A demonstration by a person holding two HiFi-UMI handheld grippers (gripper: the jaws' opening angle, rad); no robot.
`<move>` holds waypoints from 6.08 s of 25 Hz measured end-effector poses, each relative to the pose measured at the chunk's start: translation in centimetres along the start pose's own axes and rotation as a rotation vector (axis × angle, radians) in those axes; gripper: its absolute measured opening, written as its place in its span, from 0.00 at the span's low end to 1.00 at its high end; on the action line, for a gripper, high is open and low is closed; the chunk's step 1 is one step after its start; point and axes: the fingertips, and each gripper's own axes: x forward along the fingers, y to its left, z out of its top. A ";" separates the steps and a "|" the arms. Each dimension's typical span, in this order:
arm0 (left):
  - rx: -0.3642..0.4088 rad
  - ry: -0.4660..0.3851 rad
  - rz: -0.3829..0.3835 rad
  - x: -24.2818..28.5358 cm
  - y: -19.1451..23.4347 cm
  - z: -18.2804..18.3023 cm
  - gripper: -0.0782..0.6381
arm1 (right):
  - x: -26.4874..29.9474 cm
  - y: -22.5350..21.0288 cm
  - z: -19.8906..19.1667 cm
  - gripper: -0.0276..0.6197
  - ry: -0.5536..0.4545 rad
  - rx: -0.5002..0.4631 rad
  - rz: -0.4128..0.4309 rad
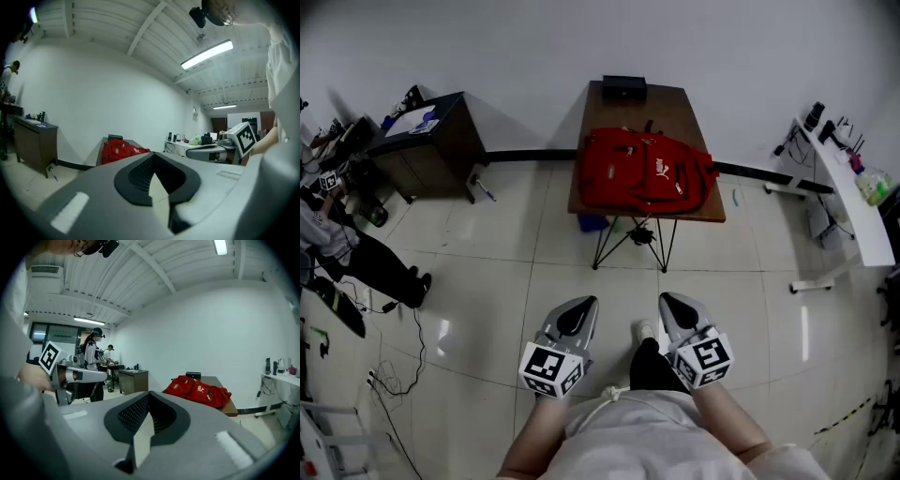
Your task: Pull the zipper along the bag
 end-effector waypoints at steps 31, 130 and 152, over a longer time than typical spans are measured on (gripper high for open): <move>0.085 0.084 0.124 35.8 18.6 5.8 0.12 | 28.9 -30.3 6.6 0.05 0.007 -0.034 0.144; 0.154 0.434 -0.214 58.6 25.6 -2.6 0.12 | 36.3 -28.0 -7.6 0.06 0.632 -0.147 0.691; 0.140 0.403 -0.228 58.2 25.6 -2.6 0.12 | 36.2 -22.1 -9.3 0.06 0.677 -0.097 0.735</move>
